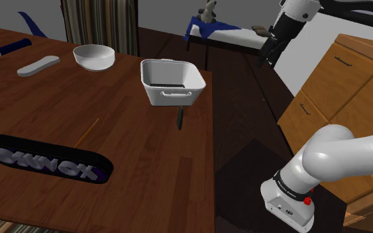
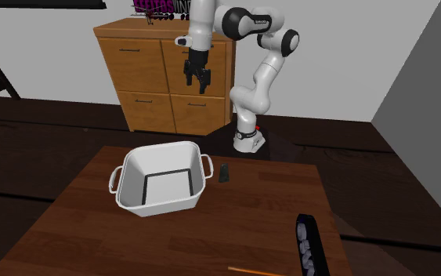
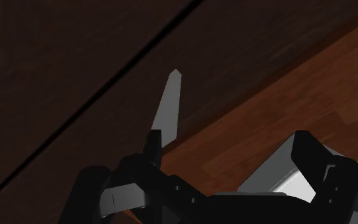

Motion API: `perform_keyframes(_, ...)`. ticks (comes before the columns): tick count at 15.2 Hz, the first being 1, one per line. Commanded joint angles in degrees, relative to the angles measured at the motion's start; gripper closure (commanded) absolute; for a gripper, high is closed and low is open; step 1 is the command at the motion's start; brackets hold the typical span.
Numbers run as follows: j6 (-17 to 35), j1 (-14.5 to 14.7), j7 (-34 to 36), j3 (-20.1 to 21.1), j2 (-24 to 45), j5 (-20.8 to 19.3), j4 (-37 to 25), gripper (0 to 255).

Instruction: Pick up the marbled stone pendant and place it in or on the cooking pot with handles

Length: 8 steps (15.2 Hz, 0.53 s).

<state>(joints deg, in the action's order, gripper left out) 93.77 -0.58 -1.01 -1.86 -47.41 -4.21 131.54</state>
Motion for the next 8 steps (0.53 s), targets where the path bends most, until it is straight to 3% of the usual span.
perform_keyframes(1, 0.0, 0.0, 0.0, 0.0, 0.0, 0.0, 0.0, 0)
perform_keyframes(8, 6.0, 4.9, -1.0, 4.0, 8.7, 3.2, -0.3, 0)
